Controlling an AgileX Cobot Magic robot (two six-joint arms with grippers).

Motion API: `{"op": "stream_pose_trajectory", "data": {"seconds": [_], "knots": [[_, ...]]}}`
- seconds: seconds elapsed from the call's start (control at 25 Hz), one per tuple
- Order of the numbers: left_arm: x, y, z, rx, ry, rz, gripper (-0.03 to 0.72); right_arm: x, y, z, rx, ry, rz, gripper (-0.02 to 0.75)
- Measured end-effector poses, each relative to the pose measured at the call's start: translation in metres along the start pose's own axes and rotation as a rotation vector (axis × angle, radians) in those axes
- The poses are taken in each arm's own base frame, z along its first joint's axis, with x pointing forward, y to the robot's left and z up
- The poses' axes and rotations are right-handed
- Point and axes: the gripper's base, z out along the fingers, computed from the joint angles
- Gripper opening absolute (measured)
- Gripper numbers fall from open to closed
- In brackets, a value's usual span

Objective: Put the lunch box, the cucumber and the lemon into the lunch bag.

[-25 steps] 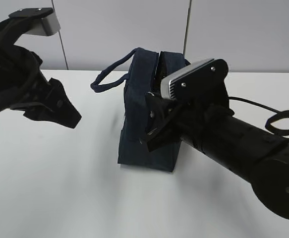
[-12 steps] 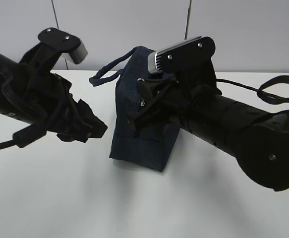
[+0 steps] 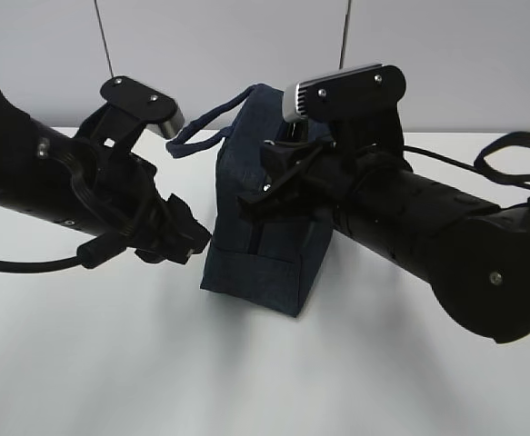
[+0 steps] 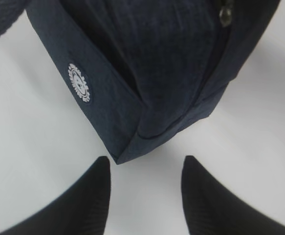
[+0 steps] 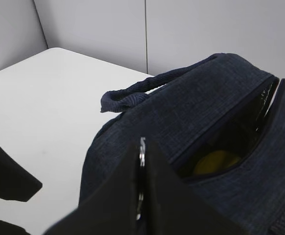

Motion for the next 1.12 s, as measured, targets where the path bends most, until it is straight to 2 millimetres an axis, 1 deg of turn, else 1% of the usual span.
{"op": "stream_pose_trajectory", "data": {"seconds": [0.2,0.52,0.64,0.76,0.88,0.92,1.0,1.12], "knots": [[0.003,0.004,0.015,-0.022,0.005,-0.004,0.331,0.0,-0.002,0.0,0.023,0.003,0.039,0.0],[0.001,0.007,0.019,-0.056,-0.037,-0.003,0.326,0.0,-0.005,0.0,0.059,0.008,0.1,0.0],[-0.001,0.007,0.019,-0.051,-0.059,-0.07,0.326,0.0,-0.005,0.0,0.064,0.009,0.108,0.0],[-0.002,0.006,0.019,-0.044,-0.064,-0.106,0.365,0.0,-0.006,0.0,0.065,0.009,0.11,0.0],[-0.002,0.006,0.019,-0.04,-0.062,-0.114,0.457,0.0,-0.006,0.0,0.065,0.013,0.111,0.0],[-0.001,0.006,0.019,-0.038,-0.058,-0.114,0.477,0.0,-0.006,0.0,0.065,0.013,0.113,0.0],[0.0,0.004,0.019,-0.028,-0.048,-0.112,0.498,0.0,-0.006,0.0,0.066,0.013,0.113,0.0],[0.0,0.0,0.021,-0.023,-0.047,-0.094,0.501,0.0,-0.006,0.0,0.065,0.015,0.113,0.0]]}}
